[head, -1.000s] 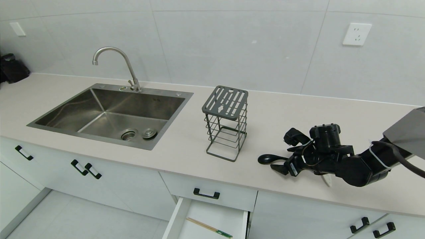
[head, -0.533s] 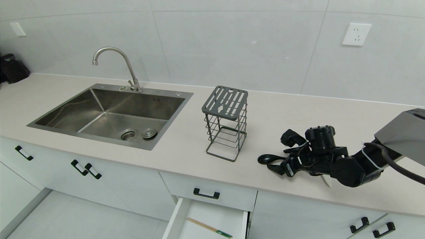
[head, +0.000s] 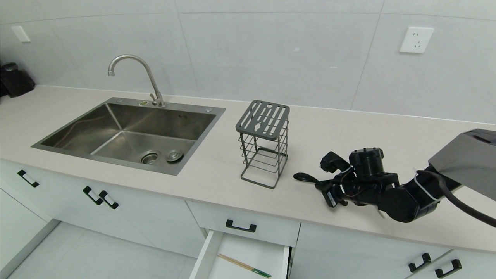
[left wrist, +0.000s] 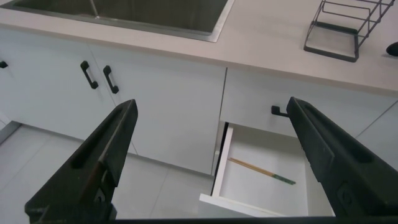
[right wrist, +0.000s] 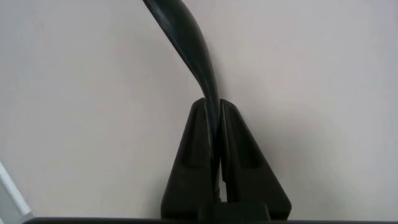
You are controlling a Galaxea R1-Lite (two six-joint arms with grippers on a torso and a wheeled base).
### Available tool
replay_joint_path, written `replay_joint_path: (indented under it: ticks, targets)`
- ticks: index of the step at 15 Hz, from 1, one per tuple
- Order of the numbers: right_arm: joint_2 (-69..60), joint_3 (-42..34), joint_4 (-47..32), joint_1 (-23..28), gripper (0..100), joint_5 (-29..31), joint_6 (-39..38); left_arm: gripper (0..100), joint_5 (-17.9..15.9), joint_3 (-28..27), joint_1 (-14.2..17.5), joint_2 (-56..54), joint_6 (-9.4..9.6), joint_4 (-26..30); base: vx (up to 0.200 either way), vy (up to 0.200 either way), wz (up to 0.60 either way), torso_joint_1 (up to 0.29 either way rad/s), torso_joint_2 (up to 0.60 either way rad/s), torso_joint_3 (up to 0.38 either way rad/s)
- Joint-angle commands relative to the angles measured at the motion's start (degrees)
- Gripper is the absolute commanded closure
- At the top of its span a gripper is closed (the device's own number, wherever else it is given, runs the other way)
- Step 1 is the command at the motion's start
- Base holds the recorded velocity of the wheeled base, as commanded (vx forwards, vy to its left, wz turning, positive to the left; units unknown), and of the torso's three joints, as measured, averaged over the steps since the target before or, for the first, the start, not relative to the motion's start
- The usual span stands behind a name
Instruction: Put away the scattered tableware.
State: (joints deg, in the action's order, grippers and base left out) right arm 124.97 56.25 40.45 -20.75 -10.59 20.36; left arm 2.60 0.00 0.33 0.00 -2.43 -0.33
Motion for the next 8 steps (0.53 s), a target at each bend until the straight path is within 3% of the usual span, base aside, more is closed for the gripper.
replay_joint_path:
  ticks: [1, 8]
  targets:
    - [-0.34, 0.0, 0.77, -1.49, 100, 0.31, 0.03, 0, 0.04, 0.0, 0.02, 0.0, -0.04, -0.02, 0.0, 0.0, 0.0, 0.0, 0.0, 0.0]
    - [-3.76, -3.6, 0.77, -5.44, 100, 0.66, 0.03, 0, 0.04, 0.0, 0.02, 0.0, -0.04, -0.02, 0.0, 0.0, 0.0, 0.0, 0.0, 0.0]
